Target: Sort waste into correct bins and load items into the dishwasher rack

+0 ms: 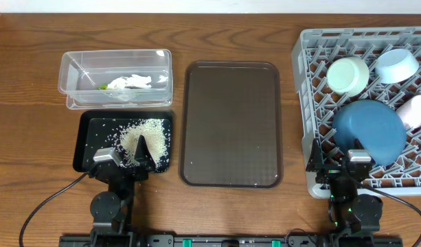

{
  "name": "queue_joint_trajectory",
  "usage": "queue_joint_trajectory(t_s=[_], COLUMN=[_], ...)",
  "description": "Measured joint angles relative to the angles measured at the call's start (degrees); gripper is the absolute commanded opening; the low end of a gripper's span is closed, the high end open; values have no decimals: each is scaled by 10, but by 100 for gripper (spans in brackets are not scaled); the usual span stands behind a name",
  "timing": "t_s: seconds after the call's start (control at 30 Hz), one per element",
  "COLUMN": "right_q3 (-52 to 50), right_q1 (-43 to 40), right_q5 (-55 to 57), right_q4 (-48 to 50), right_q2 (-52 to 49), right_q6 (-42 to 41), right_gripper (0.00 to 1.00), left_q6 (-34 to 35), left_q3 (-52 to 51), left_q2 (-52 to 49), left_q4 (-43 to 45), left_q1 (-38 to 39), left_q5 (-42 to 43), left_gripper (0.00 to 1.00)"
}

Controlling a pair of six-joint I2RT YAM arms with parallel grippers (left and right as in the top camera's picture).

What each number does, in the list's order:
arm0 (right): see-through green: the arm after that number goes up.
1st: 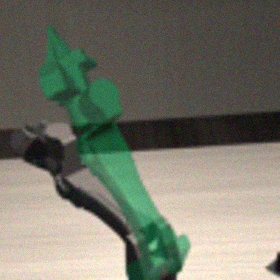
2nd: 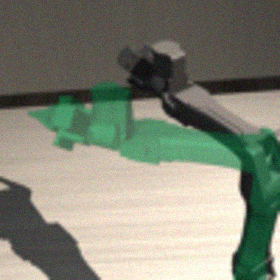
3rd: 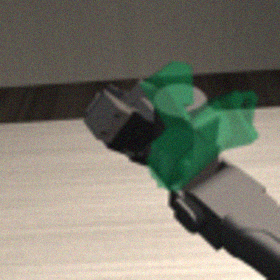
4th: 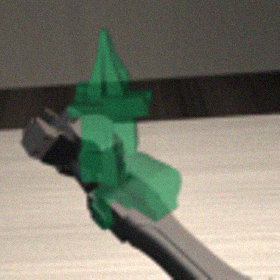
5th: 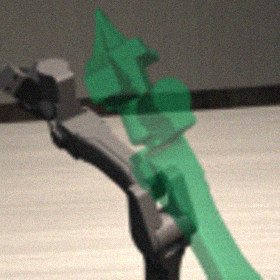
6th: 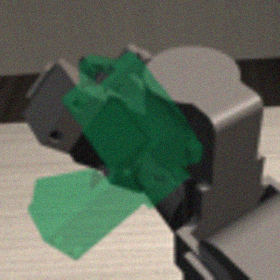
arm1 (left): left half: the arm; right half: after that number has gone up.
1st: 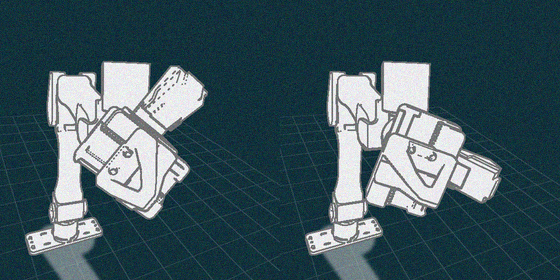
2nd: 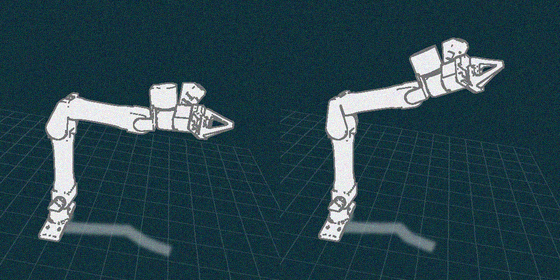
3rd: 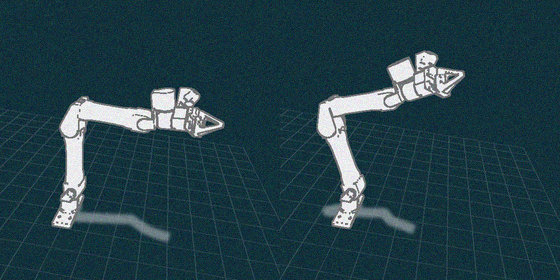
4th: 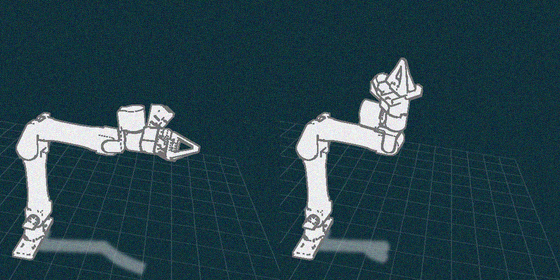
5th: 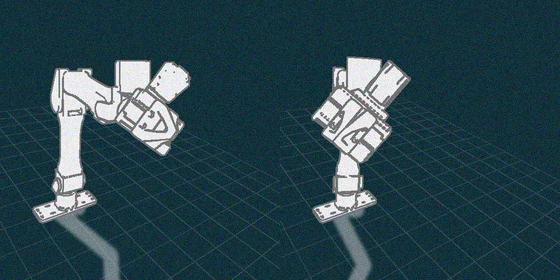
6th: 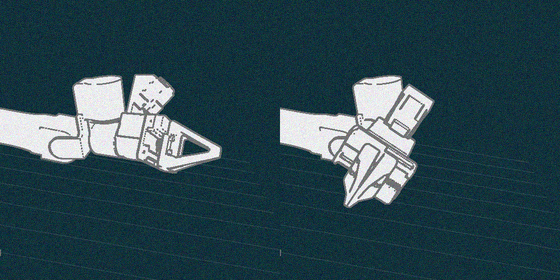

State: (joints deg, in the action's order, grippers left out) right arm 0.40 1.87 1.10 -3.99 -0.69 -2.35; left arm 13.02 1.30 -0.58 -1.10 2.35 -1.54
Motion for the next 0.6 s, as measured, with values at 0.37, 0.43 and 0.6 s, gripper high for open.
queue_joint_trajectory(t_s=[0.37,0.43,0.6], right_q3=[0,0,0], right_q1=[0,0,0], right_q5=[0,0,0], right_q4=[0,0,0], right_q2=[0,0,0], right_q6=[0,0,0], right_gripper=[99,99,99], left_q6=[0,0,0], left_q3=[0,0,0], left_q2=[0,0,0], left_q4=[-6,-6,-6], left_q1=[0,0,0], left_q5=[0,0,0], left_gripper=[93,93,93])
